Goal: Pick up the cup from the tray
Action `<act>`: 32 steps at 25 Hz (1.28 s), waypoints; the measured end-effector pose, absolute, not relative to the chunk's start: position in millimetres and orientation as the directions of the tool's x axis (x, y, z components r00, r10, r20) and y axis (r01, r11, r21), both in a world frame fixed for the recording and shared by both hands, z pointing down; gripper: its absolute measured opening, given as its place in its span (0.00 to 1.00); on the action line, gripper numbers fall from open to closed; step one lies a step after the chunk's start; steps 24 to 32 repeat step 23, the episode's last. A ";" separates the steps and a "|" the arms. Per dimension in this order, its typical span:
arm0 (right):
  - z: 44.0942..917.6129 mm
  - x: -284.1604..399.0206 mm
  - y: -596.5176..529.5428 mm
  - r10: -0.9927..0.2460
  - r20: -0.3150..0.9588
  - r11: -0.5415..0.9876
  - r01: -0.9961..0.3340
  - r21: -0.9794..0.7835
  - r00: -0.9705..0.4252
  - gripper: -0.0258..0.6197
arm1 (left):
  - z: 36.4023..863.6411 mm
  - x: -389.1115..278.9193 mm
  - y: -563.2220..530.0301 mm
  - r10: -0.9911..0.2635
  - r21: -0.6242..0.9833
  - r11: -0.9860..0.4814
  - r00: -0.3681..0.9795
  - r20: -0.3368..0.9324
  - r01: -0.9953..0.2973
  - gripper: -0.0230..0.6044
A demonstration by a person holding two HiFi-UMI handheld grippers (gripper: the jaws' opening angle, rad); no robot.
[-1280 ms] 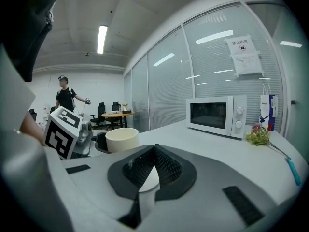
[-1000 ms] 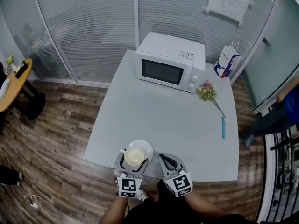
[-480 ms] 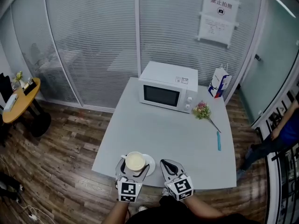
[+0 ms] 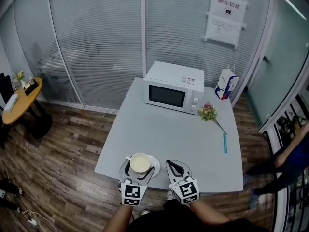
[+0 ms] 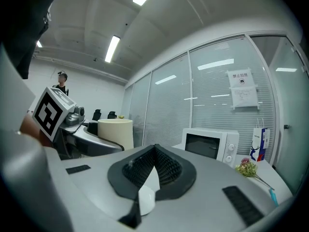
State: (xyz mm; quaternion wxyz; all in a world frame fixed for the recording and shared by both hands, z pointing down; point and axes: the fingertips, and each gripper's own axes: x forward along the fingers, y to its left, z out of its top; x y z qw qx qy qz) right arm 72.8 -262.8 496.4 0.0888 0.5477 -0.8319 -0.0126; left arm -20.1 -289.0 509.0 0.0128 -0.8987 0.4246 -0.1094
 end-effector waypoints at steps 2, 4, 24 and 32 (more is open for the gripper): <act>497.0 73.7 -262.3 -0.915 0.134 0.397 -0.910 0.121 -0.382 0.05 | 511.0 -19.9 -288.0 -0.766 -0.116 -0.638 0.614 0.189 -0.761 0.73; 495.9 74.2 -262.9 -0.916 0.132 0.395 -0.911 0.118 -0.380 0.05 | 512.3 -20.3 -287.7 -0.767 -0.117 -0.637 0.612 0.192 -0.762 0.73; 495.6 71.8 -267.1 -0.917 0.128 0.393 -0.908 0.146 -0.377 0.05 | 521.1 -22.3 -288.0 -0.764 -0.119 -0.640 0.613 0.201 -0.759 0.73; 495.6 71.8 -267.1 -0.917 0.128 0.393 -0.908 0.146 -0.377 0.05 | 521.1 -22.3 -288.0 -0.764 -0.119 -0.640 0.613 0.201 -0.759 0.73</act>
